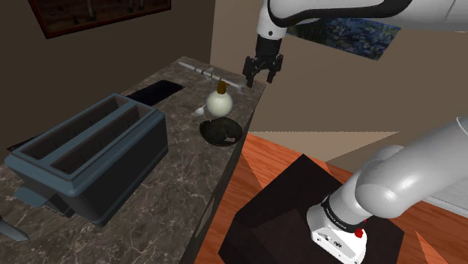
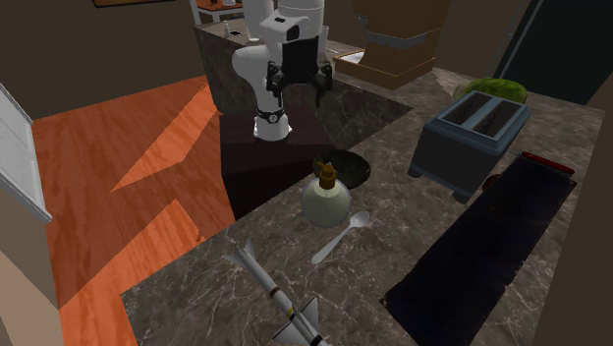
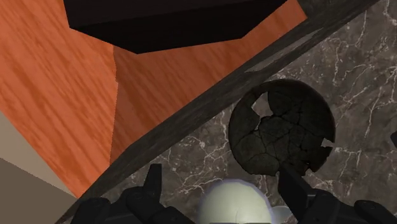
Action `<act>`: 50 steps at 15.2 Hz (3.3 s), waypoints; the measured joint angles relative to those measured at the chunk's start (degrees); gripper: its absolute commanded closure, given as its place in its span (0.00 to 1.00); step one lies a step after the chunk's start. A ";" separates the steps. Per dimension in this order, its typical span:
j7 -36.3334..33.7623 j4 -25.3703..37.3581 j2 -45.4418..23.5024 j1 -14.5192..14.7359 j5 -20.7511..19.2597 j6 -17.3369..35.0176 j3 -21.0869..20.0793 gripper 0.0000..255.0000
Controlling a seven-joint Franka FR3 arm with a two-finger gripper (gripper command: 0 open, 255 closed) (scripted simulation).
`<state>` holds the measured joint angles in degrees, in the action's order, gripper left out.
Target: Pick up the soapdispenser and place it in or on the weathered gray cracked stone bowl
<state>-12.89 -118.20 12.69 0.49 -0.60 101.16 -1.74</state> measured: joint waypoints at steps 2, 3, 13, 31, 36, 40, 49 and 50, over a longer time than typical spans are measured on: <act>-0.63 2.61 -3.99 0.06 -0.12 1.39 -0.22 0.00; -0.79 4.53 -6.28 0.04 -0.24 1.72 -0.25 0.00; -4.16 28.53 -30.26 1.12 -1.37 1.63 -0.90 0.00; -4.37 26.29 -33.35 1.08 -1.57 6.99 -0.78 1.00; -4.38 26.31 -33.33 1.08 -1.57 6.98 -0.77 1.00; -4.34 26.48 -33.28 1.07 -1.56 6.72 -0.77 1.00; -4.09 31.81 -32.56 1.05 -1.47 0.63 -0.78 1.00; -4.03 32.46 -32.44 1.03 -1.45 -0.13 -0.77 1.00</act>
<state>-16.93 -85.75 -19.76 1.52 -2.06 101.03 -2.51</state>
